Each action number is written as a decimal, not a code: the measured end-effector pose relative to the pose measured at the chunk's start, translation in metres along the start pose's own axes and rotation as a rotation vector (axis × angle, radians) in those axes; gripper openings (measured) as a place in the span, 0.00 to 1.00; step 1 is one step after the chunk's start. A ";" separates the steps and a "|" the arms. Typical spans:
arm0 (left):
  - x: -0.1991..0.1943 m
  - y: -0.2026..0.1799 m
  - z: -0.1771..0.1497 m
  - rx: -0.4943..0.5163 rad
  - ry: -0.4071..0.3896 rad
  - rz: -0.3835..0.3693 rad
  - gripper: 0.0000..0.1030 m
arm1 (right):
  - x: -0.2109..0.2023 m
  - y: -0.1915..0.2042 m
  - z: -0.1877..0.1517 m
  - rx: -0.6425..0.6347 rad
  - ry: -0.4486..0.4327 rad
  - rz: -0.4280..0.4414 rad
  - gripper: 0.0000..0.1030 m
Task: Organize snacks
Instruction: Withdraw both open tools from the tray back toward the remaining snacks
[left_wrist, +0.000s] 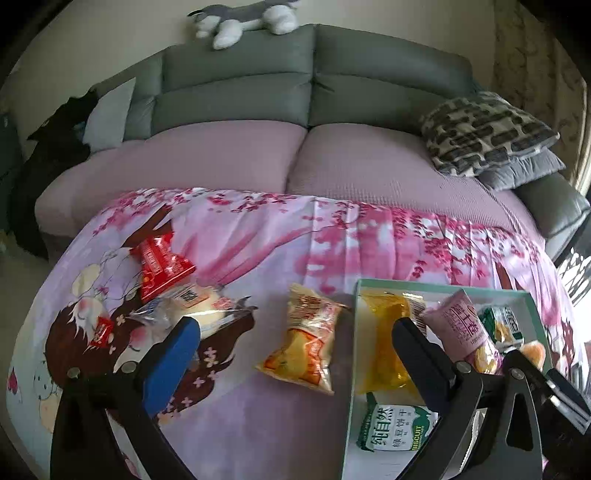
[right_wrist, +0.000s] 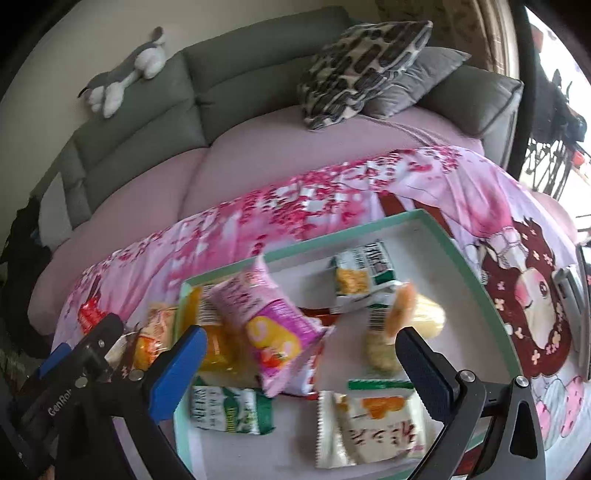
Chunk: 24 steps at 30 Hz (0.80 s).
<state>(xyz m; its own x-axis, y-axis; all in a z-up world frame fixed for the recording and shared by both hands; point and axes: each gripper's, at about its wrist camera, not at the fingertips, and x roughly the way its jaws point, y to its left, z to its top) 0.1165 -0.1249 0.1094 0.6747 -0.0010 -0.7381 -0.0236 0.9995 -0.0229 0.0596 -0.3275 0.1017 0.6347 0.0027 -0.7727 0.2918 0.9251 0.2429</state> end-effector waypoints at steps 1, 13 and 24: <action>-0.001 0.004 0.001 -0.007 -0.001 0.003 1.00 | 0.000 0.004 -0.001 -0.003 0.000 0.001 1.00; -0.019 0.073 0.008 -0.128 -0.031 0.147 1.00 | 0.001 0.055 -0.010 -0.066 -0.001 0.063 1.00; -0.013 0.122 -0.003 -0.186 0.014 0.231 1.00 | 0.003 0.112 -0.021 -0.173 -0.003 0.115 1.00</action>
<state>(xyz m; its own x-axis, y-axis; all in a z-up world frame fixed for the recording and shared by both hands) 0.1026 -0.0031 0.1148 0.6256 0.2235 -0.7474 -0.3105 0.9502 0.0243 0.0791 -0.2162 0.1141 0.6589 0.1111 -0.7440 0.0903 0.9702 0.2248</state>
